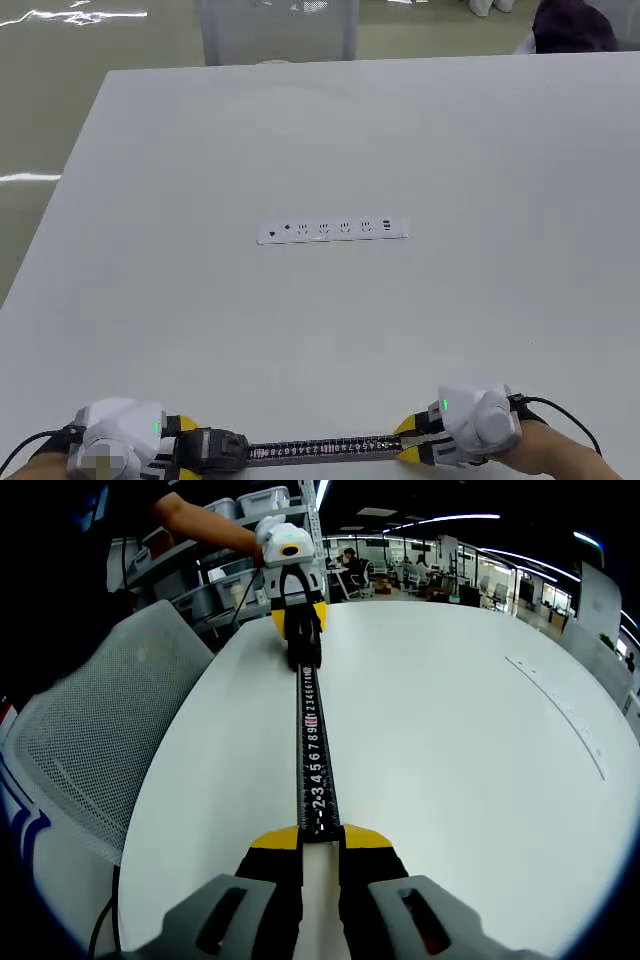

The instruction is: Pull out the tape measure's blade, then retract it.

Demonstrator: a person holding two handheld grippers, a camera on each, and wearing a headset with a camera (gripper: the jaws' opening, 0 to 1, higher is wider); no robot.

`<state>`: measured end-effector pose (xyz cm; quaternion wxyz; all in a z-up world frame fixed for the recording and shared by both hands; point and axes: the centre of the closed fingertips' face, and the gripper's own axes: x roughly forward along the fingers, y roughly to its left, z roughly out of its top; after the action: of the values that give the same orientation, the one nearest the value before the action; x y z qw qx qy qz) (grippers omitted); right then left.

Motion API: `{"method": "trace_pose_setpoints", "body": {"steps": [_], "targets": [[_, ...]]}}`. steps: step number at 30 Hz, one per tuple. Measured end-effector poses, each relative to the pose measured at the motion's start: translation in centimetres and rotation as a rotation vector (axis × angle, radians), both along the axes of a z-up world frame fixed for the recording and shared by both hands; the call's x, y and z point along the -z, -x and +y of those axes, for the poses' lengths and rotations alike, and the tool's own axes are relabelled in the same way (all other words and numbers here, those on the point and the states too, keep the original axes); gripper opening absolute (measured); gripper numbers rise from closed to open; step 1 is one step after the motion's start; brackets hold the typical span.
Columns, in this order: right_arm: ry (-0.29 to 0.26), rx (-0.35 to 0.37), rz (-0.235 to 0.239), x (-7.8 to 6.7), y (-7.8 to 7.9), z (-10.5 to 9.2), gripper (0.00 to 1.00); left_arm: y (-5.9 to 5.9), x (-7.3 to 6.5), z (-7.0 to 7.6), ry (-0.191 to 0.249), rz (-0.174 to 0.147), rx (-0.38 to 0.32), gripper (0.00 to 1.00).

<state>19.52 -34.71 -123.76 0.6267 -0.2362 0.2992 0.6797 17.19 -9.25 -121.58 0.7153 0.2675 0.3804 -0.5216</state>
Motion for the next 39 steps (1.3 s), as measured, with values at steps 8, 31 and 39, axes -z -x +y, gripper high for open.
{"method": "trace_pose_setpoints", "body": {"steps": [8,31,39], "targets": [[0.003,0.005,-0.001,0.1,-0.1,-0.6,0.1,0.0,0.0,0.0,-0.002,0.002,0.001,0.28],[0.021,0.015,-0.012,0.3,-0.2,-1.8,0.11,0.0,0.0,-0.1,-0.008,0.002,0.0,0.28],[0.027,0.004,-0.031,0.3,-0.2,-1.8,0.12,0.0,0.0,-0.2,-0.019,0.001,0.006,0.28]]}}
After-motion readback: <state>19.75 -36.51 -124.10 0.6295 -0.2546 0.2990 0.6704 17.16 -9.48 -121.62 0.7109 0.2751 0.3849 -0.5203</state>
